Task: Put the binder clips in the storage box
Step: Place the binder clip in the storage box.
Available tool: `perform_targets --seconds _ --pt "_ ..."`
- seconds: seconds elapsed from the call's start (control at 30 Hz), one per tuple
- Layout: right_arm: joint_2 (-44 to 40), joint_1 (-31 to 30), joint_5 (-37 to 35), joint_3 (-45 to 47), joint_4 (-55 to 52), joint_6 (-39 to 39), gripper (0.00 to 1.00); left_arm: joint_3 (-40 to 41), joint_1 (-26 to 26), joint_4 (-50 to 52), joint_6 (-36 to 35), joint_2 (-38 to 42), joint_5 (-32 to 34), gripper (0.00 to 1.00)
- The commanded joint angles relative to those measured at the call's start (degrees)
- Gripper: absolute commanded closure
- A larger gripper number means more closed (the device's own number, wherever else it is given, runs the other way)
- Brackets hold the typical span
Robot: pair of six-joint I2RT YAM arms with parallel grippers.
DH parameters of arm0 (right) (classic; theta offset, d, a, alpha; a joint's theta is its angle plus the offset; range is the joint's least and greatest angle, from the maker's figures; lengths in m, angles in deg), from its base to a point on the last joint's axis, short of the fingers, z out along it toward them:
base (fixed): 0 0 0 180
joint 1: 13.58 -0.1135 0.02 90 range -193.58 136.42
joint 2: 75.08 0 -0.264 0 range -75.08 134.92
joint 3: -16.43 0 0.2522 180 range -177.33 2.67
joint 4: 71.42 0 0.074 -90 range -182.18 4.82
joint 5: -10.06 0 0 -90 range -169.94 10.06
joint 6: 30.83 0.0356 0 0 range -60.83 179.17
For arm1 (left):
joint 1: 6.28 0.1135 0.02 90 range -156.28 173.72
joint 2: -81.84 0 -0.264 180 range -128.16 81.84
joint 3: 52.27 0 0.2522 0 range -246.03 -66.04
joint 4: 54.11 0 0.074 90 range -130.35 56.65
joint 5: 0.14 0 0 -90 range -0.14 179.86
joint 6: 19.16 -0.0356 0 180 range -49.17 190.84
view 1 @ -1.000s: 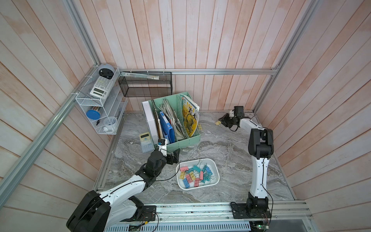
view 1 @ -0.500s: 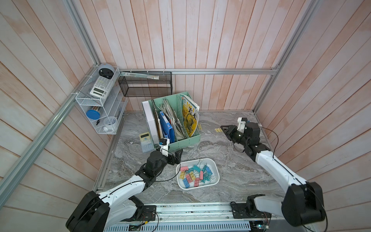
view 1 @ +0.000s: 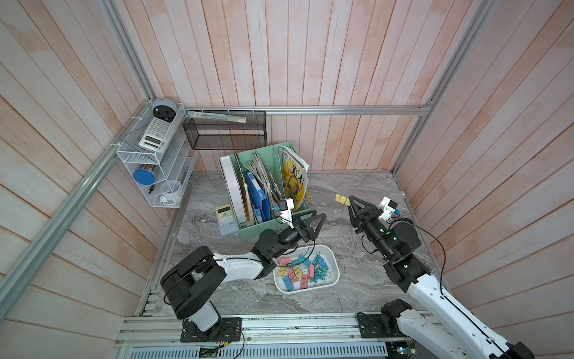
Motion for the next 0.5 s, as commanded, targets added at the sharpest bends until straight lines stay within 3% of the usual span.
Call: perform_targets --seconds 0.0,0.2,0.47 --pt "-2.06 -1.16 -5.94 0.42 4.15 4.31 0.85 -4.35 -3.19 -6.67 0.79 -2.03 3.9 0.11" --pt "-4.38 -4.08 -9.42 -1.53 3.8 3.9 0.86 -12.75 -3.74 -6.72 9.77 -8.17 5.9 0.16" --pt "-4.86 -6.99 -10.48 -4.18 3.49 2.03 0.87 -18.24 -5.87 -6.72 11.33 -9.99 6.34 0.25"
